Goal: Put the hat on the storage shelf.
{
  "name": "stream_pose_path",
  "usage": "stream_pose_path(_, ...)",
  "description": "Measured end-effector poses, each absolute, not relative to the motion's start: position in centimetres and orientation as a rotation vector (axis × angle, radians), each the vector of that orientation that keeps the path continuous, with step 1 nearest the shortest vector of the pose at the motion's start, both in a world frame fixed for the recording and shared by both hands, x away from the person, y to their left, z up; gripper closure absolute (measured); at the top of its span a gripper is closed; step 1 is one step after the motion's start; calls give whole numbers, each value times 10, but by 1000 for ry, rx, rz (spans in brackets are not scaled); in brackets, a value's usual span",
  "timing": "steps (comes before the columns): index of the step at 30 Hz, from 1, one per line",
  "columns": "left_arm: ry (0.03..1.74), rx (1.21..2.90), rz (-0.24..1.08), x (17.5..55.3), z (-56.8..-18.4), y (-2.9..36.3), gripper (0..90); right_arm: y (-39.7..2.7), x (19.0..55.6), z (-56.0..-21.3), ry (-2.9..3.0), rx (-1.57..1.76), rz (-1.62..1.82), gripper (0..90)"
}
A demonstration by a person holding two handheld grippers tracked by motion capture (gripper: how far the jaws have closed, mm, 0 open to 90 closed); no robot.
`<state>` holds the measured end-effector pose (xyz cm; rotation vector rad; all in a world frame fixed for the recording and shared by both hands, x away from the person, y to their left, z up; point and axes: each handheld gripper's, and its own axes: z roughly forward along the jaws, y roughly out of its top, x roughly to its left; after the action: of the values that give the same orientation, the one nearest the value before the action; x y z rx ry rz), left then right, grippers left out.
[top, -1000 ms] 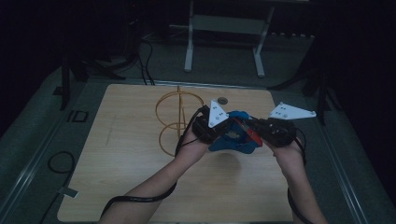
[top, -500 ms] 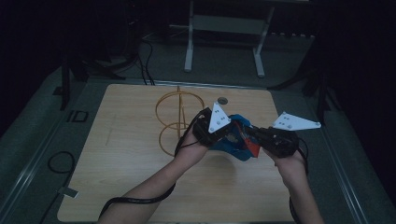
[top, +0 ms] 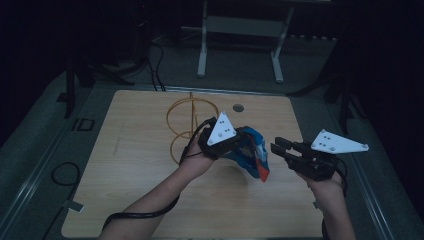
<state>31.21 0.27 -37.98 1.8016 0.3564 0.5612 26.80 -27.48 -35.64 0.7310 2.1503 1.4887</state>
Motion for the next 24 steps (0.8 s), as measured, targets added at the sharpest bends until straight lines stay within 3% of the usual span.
stream_pose_path(4,373,1779,588,310,-378,10,897,-280,275,-369,2163,789,1481,707)
stream_pose_path(13,195,1736,405,310,-379,29,896,-271,276,-389,2211,797,1540,686)
stream_pose_path(17,113,1686,284,312,-378,39,896,-264,269,-388,2231,744,1558,625)
stream_pose_path(24,-11,1639,183,310,-372,46,896,-246,256,-389,2279,670,1597,550)
